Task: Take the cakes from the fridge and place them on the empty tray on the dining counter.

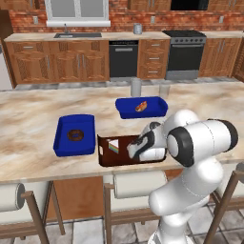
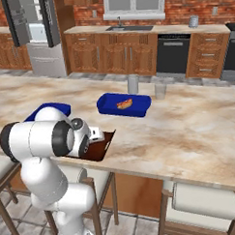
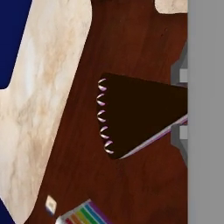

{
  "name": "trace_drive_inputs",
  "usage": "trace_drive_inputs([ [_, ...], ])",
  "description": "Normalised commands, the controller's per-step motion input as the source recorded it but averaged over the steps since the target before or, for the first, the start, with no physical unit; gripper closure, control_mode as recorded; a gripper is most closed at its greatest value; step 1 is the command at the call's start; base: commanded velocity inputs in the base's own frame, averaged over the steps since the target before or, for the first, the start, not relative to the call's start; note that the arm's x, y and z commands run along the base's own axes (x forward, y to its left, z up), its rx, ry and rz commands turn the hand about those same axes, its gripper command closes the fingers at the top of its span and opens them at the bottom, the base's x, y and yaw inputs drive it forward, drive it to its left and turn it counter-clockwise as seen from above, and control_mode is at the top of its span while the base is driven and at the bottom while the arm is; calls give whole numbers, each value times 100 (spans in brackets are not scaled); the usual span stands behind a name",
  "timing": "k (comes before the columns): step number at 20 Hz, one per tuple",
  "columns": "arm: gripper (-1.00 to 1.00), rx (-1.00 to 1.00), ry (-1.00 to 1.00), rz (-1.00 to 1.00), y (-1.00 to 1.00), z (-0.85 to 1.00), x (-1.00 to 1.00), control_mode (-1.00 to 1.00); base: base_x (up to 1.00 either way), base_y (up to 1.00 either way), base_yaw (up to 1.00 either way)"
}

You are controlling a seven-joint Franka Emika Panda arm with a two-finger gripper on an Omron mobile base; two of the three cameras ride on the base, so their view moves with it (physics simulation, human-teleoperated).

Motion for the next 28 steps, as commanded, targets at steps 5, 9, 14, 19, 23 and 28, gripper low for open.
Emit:
trace_drive_inputs([
  [5, -100, 0, 0, 0, 4, -21, 8, -100, 0, 0, 0],
  [9, -100, 0, 0, 0, 16, -2, -59, -100, 0, 0, 0],
  [14, -100, 0, 0, 0, 3, 11, -41, -100, 0, 0, 0],
  [19, -100, 0, 0, -3, 0, 72, 2, -100, 0, 0, 0],
  [23, -100, 0, 6, -5, -26, 100, -16, -100, 0, 0, 0],
  [28, -100, 3, 16, -2, -53, 100, -61, -100, 0, 0, 0],
])
